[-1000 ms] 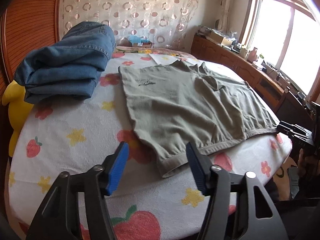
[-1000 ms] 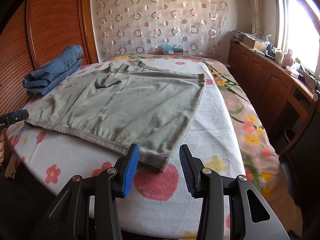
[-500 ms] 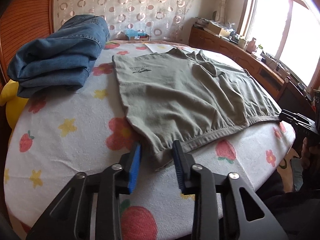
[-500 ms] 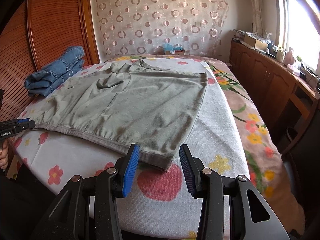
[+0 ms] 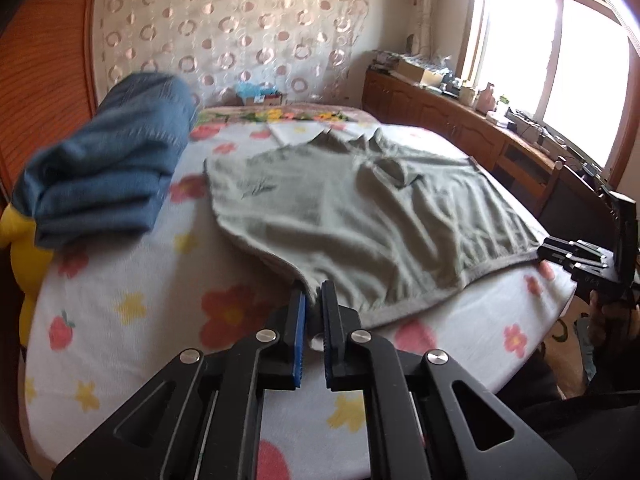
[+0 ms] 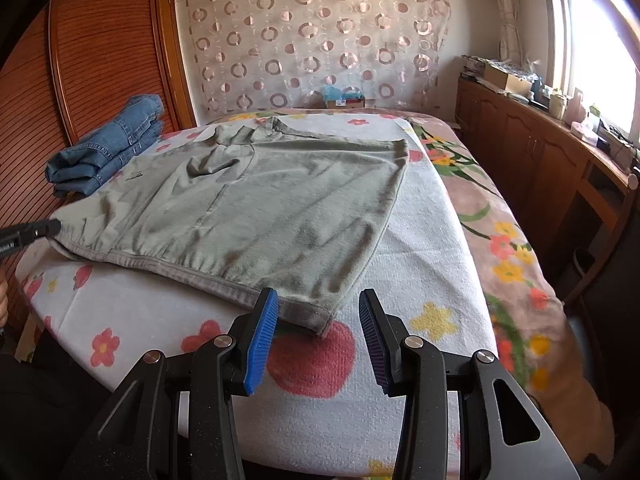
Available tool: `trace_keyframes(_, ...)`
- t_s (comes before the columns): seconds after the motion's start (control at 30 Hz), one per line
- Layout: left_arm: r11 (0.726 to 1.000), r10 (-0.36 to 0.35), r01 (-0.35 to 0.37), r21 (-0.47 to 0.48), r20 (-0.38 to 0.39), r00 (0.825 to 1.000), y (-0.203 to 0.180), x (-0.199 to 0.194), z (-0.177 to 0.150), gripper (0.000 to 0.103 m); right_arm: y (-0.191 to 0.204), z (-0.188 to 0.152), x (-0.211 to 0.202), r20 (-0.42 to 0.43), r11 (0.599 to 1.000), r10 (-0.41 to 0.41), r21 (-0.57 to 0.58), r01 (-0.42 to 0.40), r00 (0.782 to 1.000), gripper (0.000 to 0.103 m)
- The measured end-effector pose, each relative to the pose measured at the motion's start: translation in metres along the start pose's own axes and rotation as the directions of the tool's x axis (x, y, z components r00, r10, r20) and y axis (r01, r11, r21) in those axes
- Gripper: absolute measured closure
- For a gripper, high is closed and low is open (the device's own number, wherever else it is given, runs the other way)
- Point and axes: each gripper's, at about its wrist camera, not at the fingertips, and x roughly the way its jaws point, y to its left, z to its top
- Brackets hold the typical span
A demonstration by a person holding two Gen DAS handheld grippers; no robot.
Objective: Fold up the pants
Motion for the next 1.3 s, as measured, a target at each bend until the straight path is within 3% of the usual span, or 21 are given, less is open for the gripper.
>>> trace_keyframes(0.33,0.991,-0.079,0.077,0.110,0.015,0.997,-0.046,0.014,0.041,0.096,-0.004,-0.001,0.000,0.007,1.000,0.008,0.016,-0.008,1.000,0.059)
trace_keyframes(0.83,0.948,-0.191,0.194,0.254,-0.037,0.981,-0.134,0.046,0.079,0.096,-0.009,0.000,0.009,0.040,1.000,-0.028,0.015,0.028,0.999,0.059)
trace_keyframes(1.1,0.920,-0.233,0.247,0.306,-0.081,0.969,-0.183,0.070,0.088,0.096,-0.018,0.001,0.010,0.052,0.999,-0.044,0.033,0.042,0.998,0.043)
trace_keyframes(1.17,0.912,-0.241,0.258,0.319,-0.092,0.966,-0.195,0.074,0.089,0.096,-0.019,0.000,0.009,0.059,0.999,-0.020,0.030,0.018,0.998,0.042)
trace_keyframes(1.3,0.893,-0.261,0.285,0.348,-0.116,0.958,-0.221,0.078,0.093,0.096,-0.022,-0.004,0.006,0.080,0.998,-0.053,0.032,0.050,0.995,0.042)
